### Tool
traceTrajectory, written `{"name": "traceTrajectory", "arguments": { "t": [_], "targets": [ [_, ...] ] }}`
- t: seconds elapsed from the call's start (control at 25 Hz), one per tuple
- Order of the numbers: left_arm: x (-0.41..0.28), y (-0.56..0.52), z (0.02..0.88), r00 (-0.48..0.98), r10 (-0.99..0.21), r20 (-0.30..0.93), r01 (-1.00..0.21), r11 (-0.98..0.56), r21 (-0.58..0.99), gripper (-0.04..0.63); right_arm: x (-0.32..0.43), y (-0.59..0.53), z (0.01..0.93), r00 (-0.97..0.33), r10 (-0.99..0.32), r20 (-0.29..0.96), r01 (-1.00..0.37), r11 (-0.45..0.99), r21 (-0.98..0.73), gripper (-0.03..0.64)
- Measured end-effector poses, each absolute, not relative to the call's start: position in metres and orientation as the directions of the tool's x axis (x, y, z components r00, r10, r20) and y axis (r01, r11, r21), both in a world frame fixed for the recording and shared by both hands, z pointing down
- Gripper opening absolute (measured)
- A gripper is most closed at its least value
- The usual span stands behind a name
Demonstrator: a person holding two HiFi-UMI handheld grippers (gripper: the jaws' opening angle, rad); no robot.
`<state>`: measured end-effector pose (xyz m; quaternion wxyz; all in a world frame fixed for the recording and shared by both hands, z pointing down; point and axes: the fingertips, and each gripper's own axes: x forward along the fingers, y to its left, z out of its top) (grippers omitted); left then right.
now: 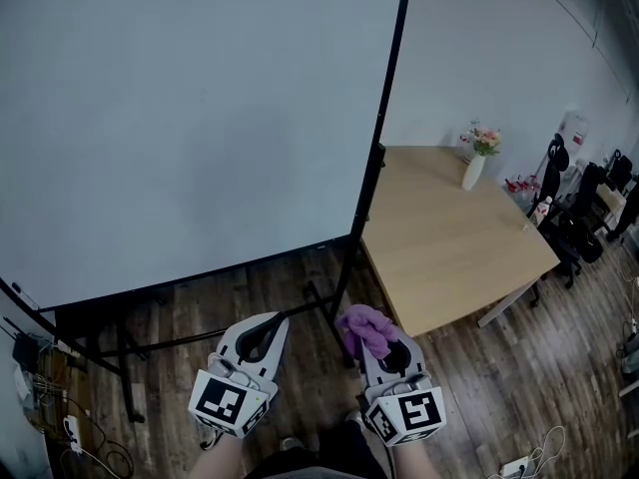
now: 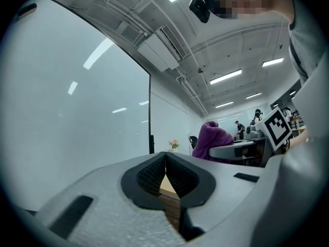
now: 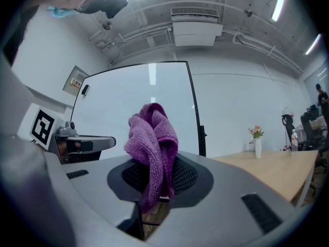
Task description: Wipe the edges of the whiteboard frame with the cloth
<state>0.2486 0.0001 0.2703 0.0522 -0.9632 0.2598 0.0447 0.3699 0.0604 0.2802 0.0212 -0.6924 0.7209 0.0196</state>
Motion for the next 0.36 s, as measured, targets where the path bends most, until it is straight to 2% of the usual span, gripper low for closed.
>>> {"name": "traceTrajectory", "arguments": {
  "t": [0.36],
  "targets": [
    [0.2519, -0.0084, 0.2749, 0.864, -0.492, -0.108, -0.5, -0.864, -0.061, 0.017, 0.3674, 0.0528, 0.2792, -0.048, -0.997, -0.056, -0.999, 0.047, 0.021, 0.084]
  ]
}}
